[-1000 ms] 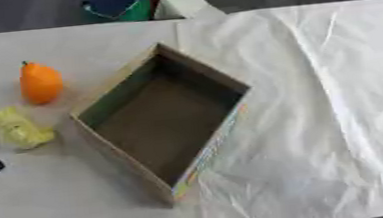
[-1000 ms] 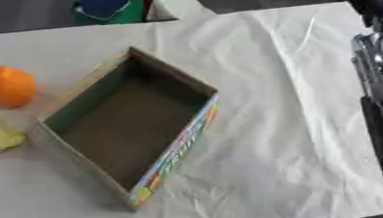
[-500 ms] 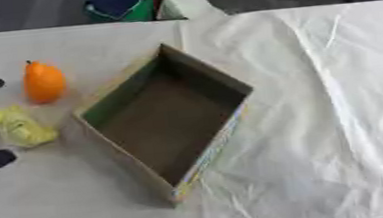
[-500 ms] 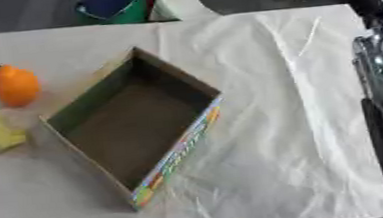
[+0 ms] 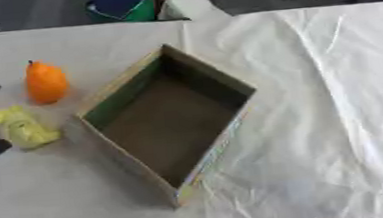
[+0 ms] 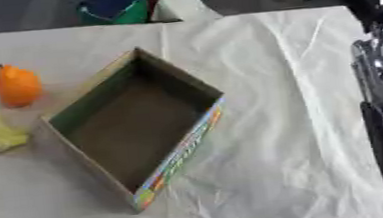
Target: Pick up objects on the table and place them in the box.
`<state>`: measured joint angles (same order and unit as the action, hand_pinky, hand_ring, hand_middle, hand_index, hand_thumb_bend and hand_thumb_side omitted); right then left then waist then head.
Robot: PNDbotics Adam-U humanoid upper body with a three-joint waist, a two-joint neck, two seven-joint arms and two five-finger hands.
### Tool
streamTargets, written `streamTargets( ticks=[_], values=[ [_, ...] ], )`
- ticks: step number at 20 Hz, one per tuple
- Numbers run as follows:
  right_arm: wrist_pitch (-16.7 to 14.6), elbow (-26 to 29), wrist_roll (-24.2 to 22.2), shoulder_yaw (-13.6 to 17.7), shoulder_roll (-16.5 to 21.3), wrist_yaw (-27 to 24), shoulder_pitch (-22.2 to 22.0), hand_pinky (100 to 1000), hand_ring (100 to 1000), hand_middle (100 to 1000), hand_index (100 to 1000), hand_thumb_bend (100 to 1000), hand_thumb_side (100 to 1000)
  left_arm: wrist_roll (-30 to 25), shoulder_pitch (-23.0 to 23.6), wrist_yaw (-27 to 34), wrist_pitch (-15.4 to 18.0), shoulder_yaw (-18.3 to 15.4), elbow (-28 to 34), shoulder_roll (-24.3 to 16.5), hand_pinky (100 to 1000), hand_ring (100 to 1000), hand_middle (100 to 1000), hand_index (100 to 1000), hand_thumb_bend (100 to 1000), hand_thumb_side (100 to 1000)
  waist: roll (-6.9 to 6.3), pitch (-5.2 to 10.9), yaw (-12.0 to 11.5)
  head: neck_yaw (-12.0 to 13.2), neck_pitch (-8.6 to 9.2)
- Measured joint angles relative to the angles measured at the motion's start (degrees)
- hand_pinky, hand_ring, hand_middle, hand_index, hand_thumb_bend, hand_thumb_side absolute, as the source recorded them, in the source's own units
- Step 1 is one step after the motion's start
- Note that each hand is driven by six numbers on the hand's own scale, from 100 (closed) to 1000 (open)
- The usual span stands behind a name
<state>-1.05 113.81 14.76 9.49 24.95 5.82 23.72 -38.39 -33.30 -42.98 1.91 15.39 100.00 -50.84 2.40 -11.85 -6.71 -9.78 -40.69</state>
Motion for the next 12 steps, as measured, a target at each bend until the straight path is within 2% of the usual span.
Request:
streamTargets(
  ticks=[3,8,12],
  values=[
    [0.1,0.0,-0.1,0.0,0.0,0.0,0.0,747,676,477,777,100,446,-0.2,-0.6,-0.7,-0.1,0.2,-1.8,0.7,694,862,856,966,469,701,0.13,-0.48,0.0,0.0,0.22],
    [0.1,0.0,-0.1,0.0,-0.1,-0.1,0.2,748,676,475,777,100,444,0.0,-2.9,-2.4,0.1,0.7,-7.0,3.1,707,872,865,981,631,815,0.23,-0.93,0.3,-0.1,0.59],
    [0.2,0.0,-0.2,0.0,-0.1,-0.1,0.3,750,676,472,777,100,444,1.2,-3.7,-3.2,1.0,0.9,-10.1,4.4,710,874,866,984,670,848,0.4,-1.23,0.3,-0.1,0.96]
  ],
)
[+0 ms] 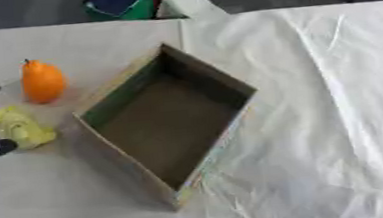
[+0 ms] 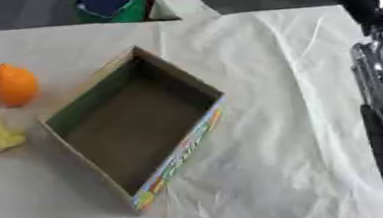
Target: Pick up objects on the table and place them in the box.
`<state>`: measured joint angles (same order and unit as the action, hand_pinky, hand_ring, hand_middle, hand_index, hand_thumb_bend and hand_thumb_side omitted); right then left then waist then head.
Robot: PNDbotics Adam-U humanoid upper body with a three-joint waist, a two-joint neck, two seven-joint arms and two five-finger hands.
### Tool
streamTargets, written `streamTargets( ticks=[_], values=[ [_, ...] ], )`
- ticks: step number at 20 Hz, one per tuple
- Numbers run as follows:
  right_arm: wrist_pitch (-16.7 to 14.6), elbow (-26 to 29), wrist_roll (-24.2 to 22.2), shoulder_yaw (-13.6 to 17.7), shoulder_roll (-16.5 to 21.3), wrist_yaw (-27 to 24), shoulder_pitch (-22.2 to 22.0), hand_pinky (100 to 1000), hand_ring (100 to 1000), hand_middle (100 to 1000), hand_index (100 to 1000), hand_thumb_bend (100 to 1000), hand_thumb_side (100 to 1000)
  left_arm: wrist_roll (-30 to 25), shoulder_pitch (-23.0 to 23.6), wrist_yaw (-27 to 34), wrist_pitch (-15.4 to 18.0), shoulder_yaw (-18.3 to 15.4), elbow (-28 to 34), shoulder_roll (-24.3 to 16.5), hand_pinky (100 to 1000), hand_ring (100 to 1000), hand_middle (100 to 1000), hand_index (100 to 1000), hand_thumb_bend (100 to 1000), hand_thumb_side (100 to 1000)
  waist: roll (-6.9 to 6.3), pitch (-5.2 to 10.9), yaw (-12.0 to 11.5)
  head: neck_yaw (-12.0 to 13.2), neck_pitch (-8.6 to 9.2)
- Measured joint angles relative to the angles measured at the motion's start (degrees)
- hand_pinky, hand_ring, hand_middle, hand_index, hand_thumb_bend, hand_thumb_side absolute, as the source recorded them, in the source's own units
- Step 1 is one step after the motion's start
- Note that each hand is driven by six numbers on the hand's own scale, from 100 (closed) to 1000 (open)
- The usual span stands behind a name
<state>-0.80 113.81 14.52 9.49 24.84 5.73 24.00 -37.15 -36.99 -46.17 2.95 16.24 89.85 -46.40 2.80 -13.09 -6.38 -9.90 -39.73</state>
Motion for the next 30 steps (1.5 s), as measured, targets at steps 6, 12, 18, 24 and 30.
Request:
streamTargets(
  ticks=[6,12,18,24,30],
  values=[
    [0.2,0.0,-0.2,0.0,-0.4,-0.1,0.2,751,675,471,777,100,444,1.5,-2.2,-2.3,0.7,0.2,-4.8,1.8,712,877,871,983,658,840,0.16,-0.5,0.0,0.0,0.11],
    [0.2,0.0,-0.3,0.0,-0.5,-0.2,0.3,753,675,469,777,100,443,2.1,-2.8,-4.4,1.3,0.2,-9.9,3.6,713,878,878,985,641,832,0.43,-0.91,-0.1,0.0,0.56],
    [0.3,0.0,-0.5,0.0,-0.8,-0.3,0.4,755,675,467,778,100,444,2.2,-3.3,-5.8,1.8,0.2,-12.8,4.6,714,878,881,989,592,769,0.53,-1.4,0.0,0.0,1.06],
    [0.4,0.0,-0.8,0.0,-1.0,-0.4,0.6,757,676,464,778,100,443,2.2,-4.0,-6.2,2.0,0.1,-14.9,5.9,706,872,876,984,540,778,0.64,-1.97,0.4,0.2,1.5],
    [0.4,0.0,-0.9,0.0,-1.1,-0.4,0.7,759,676,462,777,100,442,4.2,-4.7,-6.8,1.3,-0.6,-16.9,6.8,697,865,865,973,501,785,0.86,-2.65,0.6,0.3,1.79]
  ],
)
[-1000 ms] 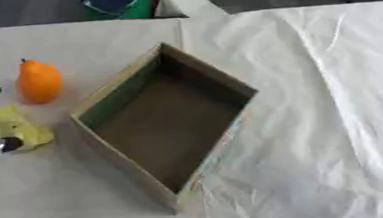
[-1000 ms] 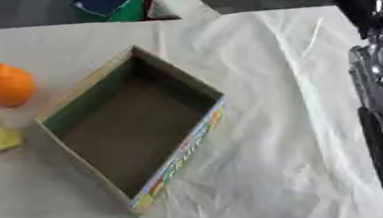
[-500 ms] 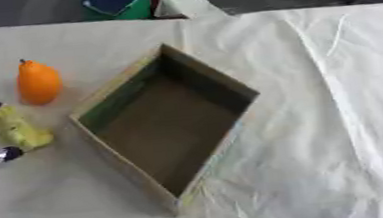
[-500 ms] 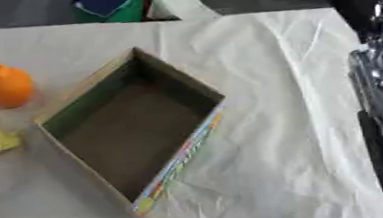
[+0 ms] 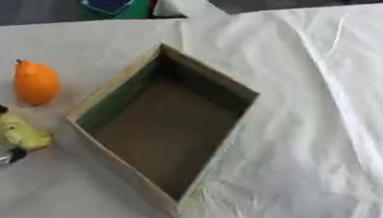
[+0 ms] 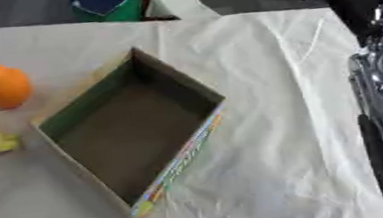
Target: Pick up objects on the table and place them in the box.
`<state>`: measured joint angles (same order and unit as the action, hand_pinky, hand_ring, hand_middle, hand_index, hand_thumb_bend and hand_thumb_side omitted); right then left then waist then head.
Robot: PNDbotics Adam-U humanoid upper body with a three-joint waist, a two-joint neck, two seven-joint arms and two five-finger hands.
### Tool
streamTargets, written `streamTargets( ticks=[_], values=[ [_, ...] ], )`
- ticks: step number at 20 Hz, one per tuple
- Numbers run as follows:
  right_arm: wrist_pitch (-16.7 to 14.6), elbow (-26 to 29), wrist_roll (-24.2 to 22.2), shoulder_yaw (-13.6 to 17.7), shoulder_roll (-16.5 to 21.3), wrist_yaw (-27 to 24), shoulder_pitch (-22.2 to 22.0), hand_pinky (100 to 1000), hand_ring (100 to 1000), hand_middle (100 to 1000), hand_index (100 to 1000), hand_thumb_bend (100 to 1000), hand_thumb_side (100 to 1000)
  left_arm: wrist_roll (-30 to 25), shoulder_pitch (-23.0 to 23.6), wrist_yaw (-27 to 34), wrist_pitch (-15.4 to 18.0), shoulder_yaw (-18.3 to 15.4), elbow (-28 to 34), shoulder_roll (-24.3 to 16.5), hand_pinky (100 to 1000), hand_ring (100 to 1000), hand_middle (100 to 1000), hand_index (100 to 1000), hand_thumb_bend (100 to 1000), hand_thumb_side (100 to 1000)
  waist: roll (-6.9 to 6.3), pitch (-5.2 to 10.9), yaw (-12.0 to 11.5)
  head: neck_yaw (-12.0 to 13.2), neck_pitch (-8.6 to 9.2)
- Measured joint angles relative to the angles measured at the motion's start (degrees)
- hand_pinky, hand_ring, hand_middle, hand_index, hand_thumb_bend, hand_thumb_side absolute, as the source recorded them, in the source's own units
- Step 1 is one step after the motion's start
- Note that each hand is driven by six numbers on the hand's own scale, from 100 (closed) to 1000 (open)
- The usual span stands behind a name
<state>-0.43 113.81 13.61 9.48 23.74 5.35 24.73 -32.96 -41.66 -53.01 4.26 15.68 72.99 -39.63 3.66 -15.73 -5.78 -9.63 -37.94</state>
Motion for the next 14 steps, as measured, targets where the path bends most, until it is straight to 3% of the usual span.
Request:
streamTargets(
  ticks=[7,14],
  values=[
    [0.1,0.0,-0.1,0.0,-0.3,0.0,0.1,761,677,460,778,100,443,1.9,-0.8,-0.5,-0.2,-0.4,-1.7,0.8,647,821,783,915,430,738,0.07,-0.64,0.3,0.2,0.26],
    [0.2,0.0,-0.2,0.0,-0.3,-0.4,0.3,764,678,459,779,100,446,4.5,-1.2,2.2,0.0,-1.1,-2.0,1.7,537,695,601,720,184,539,0.07,-0.98,0.1,0.2,0.26]
  ],
)
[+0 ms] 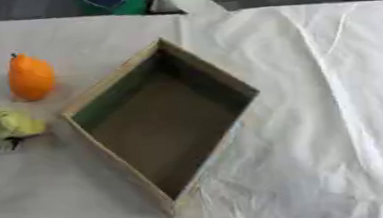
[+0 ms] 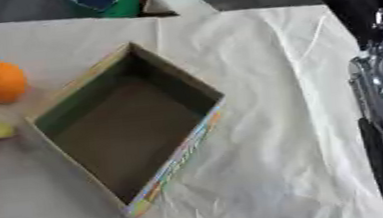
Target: Pick up objects on the table and place them in the box.
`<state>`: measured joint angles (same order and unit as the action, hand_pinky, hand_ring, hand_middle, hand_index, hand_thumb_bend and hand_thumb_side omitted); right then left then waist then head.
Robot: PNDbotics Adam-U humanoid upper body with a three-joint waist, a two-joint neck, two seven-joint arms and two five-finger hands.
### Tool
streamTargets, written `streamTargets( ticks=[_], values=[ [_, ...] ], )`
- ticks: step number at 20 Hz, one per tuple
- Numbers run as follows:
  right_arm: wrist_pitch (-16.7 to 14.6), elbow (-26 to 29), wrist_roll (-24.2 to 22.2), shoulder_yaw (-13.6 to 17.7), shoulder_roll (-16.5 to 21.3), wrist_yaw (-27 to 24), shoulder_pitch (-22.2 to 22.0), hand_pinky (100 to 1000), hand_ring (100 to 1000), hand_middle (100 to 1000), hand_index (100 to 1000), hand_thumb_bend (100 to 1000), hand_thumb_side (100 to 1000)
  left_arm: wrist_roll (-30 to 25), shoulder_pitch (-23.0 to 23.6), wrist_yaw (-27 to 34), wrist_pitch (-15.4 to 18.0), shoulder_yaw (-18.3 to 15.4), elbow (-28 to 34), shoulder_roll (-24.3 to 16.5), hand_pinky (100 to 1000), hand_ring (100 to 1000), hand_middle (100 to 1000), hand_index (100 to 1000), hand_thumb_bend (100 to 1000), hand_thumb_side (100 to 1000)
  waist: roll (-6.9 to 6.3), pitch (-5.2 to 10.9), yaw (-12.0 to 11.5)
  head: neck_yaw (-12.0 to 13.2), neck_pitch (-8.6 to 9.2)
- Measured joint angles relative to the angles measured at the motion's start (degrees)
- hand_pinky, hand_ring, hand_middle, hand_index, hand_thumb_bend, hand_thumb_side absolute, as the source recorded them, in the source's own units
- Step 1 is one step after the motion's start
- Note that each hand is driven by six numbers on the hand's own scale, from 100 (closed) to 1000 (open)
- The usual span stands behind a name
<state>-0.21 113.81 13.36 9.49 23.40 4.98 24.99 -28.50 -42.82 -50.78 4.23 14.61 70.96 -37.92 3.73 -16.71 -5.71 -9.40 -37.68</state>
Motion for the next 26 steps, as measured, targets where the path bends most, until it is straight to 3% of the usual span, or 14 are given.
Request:
streamTargets(
  ticks=[4,13,26],
  values=[
    [0.1,0.0,0.0,0.0,0.0,0.0,-0.1,765,678,458,780,100,448,2.1,0.1,3.3,0.2,0.0,0.2,0.1,500,654,558,652,100,418,0.0,-0.01,-0.2,0.0,-0.02],
    [0.3,0.0,0.0,0.1,-0.4,0.0,-0.3,765,680,459,780,100,450,5.5,0.5,8.8,-1.7,0.0,2.8,0.1,424,581,475,525,100,246,-0.02,0.39,-0.8,-0.1,-0.09],
    [0.2,0.0,0.3,0.1,-0.5,0.0,-0.6,763,681,462,780,100,454,10.8,0.8,11.5,-7.2,-0.1,8.6,-1.0,343,522,405,435,100,259,-0.04,2.52,-1.4,-0.1,-0.12]
  ],
)
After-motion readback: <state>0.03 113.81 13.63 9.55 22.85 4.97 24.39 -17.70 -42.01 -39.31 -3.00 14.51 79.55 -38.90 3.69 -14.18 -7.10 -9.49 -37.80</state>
